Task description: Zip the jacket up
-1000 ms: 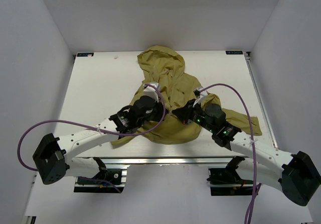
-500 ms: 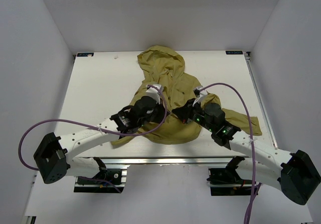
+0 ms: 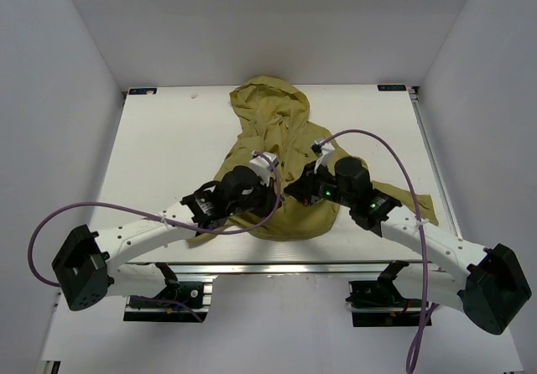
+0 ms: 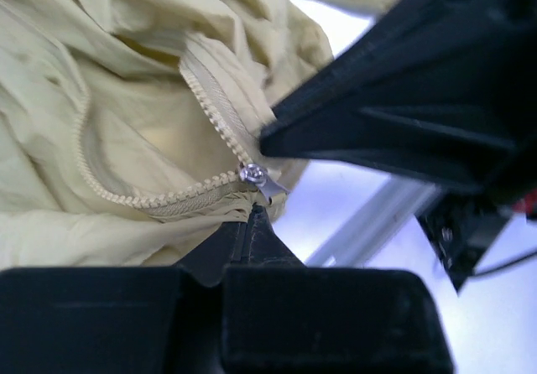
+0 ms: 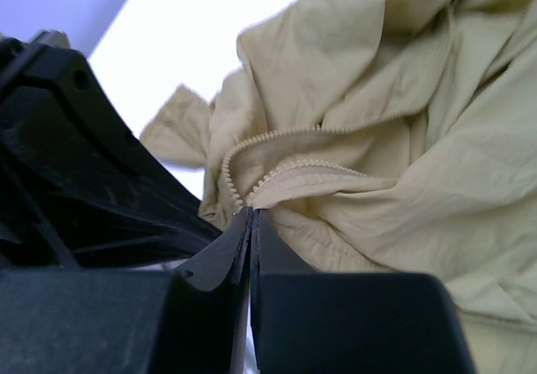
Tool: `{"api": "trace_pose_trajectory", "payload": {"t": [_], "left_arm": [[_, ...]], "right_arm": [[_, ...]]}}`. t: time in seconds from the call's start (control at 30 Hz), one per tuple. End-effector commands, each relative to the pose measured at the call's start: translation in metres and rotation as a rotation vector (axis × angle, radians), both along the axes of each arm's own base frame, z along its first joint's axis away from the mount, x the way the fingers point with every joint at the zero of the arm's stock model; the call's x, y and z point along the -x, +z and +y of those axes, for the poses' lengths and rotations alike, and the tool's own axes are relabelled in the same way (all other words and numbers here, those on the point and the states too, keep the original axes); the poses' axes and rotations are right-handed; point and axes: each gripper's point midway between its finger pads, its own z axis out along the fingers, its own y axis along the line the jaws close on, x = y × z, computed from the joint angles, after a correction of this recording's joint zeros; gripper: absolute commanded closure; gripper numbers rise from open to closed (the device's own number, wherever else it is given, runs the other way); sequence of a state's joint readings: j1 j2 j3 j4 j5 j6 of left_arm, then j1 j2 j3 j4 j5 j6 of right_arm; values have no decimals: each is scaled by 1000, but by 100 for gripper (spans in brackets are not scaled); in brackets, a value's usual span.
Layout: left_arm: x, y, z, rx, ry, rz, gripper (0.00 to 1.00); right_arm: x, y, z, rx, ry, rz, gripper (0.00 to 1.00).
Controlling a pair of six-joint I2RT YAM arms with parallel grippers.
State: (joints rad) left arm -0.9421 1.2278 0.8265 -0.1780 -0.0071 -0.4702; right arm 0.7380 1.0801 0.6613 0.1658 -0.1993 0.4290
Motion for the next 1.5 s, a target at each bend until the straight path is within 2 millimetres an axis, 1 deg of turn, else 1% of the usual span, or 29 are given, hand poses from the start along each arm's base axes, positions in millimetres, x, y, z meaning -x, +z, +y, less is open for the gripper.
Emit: {"api": "trace_pose_trajectory", "payload": {"t": [0.0, 0.13, 0.17, 0.23, 0.27, 0.33, 0.4, 0.43, 0.5, 0.53, 0.6, 0.63, 0.67, 0.7, 0.77, 0.87, 0.93, 0.97, 1.0, 1.07, 1.1, 1.13, 1.17, 1.2, 1.27, 1.3, 1.4, 1.43, 1.47], "left_arm": [[33, -12, 6, -20, -129, 70, 100], [43, -21, 12, -32, -149, 105, 100], [46, -25, 13, -36, -152, 116, 100], [47, -25, 14, -31, -149, 121, 100], [46, -25, 14, -32, -142, 124, 100], [46, -26, 13, -27, -138, 128, 100], [44, -24, 10, -14, -128, 132, 100], [43, -23, 9, -6, -121, 131, 100], [42, -22, 7, 8, -103, 142, 100], [41, -19, 5, 21, -101, 141, 100], [41, -19, 4, 39, -92, 153, 100], [41, -19, 3, 49, -88, 155, 100], [41, -17, 2, 59, -84, 156, 100], [41, -17, 1, 66, -84, 163, 100], [42, -18, 1, 68, -81, 171, 100], [44, -18, 0, 77, -84, 180, 100], [45, -18, 0, 81, -84, 184, 100], [45, -17, 0, 84, -82, 186, 100], [45, -16, 0, 85, -82, 186, 100], [45, -14, -1, 94, -83, 188, 100], [45, -12, -1, 101, -83, 186, 100], [45, -12, -1, 105, -81, 184, 100], [46, -13, 0, 107, -79, 187, 100], [46, -12, -1, 111, -79, 188, 100], [46, -11, -2, 117, -79, 190, 100], [47, -13, -2, 118, -82, 198, 100], [49, -14, -3, 123, -87, 213, 100], [50, -14, -4, 125, -89, 216, 100], [50, -15, -4, 125, -89, 221, 100]], "right_arm": [[-8, 25, 0, -31, 12, -51, 100], [-3, 10, 0, 1, 43, 14, 100], [1, -3, 0, 28, 56, 54, 100], [6, -15, 0, 53, 77, 92, 100], [11, -26, 0, 74, 98, 127, 100], [17, -32, 2, 73, 135, 144, 99], [22, -40, 4, 63, 147, 181, 91], [22, -41, 5, 56, 150, 185, 80], [24, -44, 6, 49, 147, 211, 75], [25, -43, 7, 38, 153, 218, 69], [27, -39, 9, 16, 154, 233, 65], [27, -35, 9, 3, 148, 224, 60], [27, -35, 7, 1, 139, 225, 58], [28, -31, 5, -2, 130, 218, 54], [27, -31, -1, 5, 94, 209, 50], [31, -29, -11, 12, 64, 202, 43], [36, -32, -19, 29, 48, 206, 35], [36, -31, -21, 31, 43, 201, 35], [44, -40, -26, 65, 40, 236, 34], [52, -45, -33, 88, 45, 226, 30], [61, -47, -35, 99, 58, 231, 30], [64, -49, -37, 105, 55, 231, 30], [73, -58, -39, 120, 66, 251, 30], [84, -61, -37, 127, 89, 268, 30], [97, -69, -35, 133, 113, 295, 30], [106, -68, -28, 118, 130, 298, 30], [120, -72, -15, 128, 155, 288, 30], [112, -74, -14, 143, 104, 265, 30], [111, -76, -13, 153, 85, 262, 30]]}}
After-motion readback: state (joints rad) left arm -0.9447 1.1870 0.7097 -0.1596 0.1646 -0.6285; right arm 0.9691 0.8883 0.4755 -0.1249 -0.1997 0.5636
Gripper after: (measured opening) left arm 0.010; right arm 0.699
